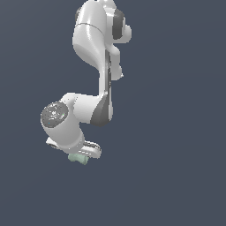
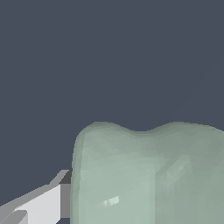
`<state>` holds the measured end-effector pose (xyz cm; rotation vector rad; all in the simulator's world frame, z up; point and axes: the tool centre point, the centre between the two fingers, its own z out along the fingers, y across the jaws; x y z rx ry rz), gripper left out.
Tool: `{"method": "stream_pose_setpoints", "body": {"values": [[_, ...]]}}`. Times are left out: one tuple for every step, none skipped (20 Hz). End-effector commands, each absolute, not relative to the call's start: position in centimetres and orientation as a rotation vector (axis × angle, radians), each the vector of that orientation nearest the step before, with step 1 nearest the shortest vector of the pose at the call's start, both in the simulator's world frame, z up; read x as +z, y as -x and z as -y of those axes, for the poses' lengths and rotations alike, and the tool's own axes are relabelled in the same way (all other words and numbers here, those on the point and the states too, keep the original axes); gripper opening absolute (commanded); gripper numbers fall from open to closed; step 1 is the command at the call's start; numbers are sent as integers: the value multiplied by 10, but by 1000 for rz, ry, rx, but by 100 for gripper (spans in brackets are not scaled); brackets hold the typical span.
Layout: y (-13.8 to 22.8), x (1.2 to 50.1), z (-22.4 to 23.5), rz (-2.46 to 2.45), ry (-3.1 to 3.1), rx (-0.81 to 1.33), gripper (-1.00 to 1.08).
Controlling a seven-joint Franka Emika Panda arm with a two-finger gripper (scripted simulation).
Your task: Pick up the object and move it to a goal position.
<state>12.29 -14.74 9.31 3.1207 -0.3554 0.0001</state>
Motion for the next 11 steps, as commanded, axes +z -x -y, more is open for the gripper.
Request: {"method": "stream_pose_setpoints", "body": {"values": [[-126,96,159,352,-3122,0,-100],[-127,97,163,352,-3122,0,-100],[-128,97,166,352,-3122,0,-100],[-129,98,169,352,-3122,0,-100],[-129,98,171,352,-3122,0,-100],[-130,99,173,352,-3122,0,-100],[-130,99,174,352,-3122,0,-100],[-131,99,175,352,-3122,0,-100],[-131,100,176,352,-3122,0,-100],[-131,100,177,352,-3122,0,-100],[-131,100,177,352,-3122,0,-100]]}}
